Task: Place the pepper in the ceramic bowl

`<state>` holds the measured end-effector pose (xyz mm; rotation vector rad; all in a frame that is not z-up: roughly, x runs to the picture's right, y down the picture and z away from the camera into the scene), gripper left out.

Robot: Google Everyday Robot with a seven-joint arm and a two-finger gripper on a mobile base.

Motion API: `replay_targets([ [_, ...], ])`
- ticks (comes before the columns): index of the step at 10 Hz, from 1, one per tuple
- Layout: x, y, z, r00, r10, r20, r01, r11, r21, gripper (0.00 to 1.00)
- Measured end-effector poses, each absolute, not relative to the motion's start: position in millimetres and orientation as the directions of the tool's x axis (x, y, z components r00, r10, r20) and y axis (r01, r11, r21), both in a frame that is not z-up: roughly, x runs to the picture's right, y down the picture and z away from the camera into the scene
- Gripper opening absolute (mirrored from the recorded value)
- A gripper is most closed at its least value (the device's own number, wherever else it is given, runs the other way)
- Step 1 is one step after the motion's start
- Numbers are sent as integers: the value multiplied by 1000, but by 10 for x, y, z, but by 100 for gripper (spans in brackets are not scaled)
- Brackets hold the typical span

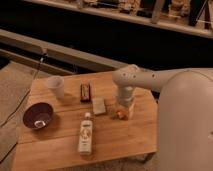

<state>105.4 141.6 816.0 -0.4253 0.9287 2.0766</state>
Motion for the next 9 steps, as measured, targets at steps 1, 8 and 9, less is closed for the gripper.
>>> replay_targets([
  [1, 1052, 1417, 8169, -617, 539, -573, -787, -404, 467, 61],
  [8, 1038, 1376, 8203, -602, 556, -573, -798, -399, 450, 0],
  [9, 1021, 1331, 8200, -599, 563, -570, -800, -406, 441, 0],
])
